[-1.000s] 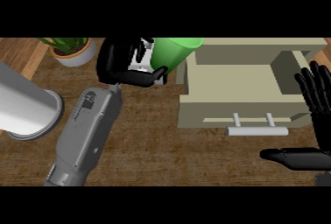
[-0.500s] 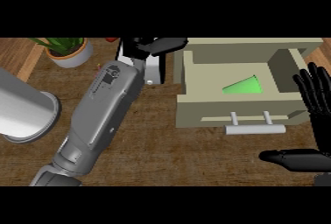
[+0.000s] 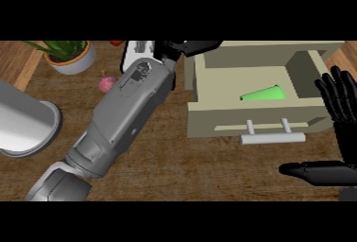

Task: Pick up the cup, place it into the drawer and close the drawer

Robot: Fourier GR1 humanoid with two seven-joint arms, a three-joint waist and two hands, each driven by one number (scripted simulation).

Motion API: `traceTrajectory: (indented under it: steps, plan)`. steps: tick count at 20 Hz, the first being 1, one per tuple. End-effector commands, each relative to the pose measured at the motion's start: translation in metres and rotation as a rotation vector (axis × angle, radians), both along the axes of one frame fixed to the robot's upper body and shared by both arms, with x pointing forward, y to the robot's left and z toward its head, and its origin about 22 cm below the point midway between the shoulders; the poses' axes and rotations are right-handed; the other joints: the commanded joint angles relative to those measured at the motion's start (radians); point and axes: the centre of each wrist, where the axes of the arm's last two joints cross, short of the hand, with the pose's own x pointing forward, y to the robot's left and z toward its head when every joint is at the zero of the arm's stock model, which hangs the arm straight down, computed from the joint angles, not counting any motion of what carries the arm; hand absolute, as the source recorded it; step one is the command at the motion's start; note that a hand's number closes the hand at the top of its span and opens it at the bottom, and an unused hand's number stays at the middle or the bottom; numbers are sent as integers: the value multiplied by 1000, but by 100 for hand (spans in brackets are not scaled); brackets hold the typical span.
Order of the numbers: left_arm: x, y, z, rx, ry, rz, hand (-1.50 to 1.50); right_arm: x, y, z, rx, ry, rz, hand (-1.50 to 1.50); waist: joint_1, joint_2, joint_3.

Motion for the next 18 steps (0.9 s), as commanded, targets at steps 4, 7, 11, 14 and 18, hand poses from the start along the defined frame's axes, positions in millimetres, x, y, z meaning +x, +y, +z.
traceTrajectory:
  steps: [4,7,11,14,18]
  plan:
    - [-1,-15,-11,40,46,-14,150,6,-4,-6,2,-12,39,-150,-18,4,1]
    - [-5,-16,-30,114,52,38,150,11,4,6,-9,12,24,-150,-33,6,0]
    - [-6,-16,-44,222,78,47,150,17,2,14,6,-29,28,-150,-37,10,1]
    - [-8,-22,-41,255,100,27,-150,11,3,5,-11,-12,35,-150,-31,8,1]
    - [-7,-21,-47,337,125,33,-150,2,-7,7,-19,1,28,-150,-38,9,1]
